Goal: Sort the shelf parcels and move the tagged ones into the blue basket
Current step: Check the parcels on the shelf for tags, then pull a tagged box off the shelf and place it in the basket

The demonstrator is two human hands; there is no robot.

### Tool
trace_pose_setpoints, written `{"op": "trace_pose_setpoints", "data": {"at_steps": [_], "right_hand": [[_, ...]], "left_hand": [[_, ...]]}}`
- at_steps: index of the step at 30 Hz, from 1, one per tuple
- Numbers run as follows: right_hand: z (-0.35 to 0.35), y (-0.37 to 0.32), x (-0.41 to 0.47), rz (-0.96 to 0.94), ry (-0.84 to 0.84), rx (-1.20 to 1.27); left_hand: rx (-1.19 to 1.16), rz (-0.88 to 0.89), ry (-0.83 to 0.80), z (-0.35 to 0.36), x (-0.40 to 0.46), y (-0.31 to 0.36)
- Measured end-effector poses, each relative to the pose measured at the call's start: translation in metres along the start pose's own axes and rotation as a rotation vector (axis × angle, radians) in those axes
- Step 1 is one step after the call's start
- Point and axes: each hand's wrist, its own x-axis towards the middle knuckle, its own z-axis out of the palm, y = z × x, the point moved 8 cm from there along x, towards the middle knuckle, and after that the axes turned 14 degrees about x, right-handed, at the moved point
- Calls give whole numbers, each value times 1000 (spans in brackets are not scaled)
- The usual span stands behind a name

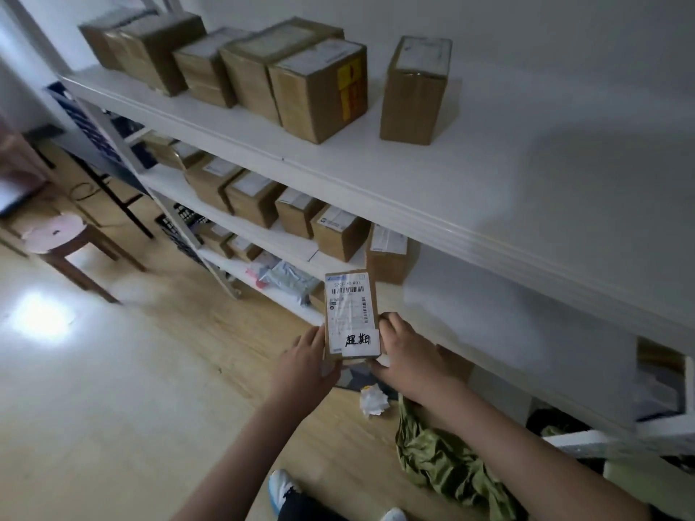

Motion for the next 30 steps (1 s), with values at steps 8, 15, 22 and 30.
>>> {"op": "trace_pose_setpoints", "data": {"at_steps": [8, 15, 22, 30], "right_hand": [[45, -112, 77, -168, -124, -31], [100, -217, 165, -251, -193, -49], [157, -325, 278, -260, -256, 93], [195, -451, 434, -412, -214, 48]], "left_hand": [[30, -178, 38, -33, -19, -124], [17, -297, 88, -59, -22, -257], [-16, -420, 147, -86, 6, -396], [-68, -584, 232, -126, 68, -562]]}}
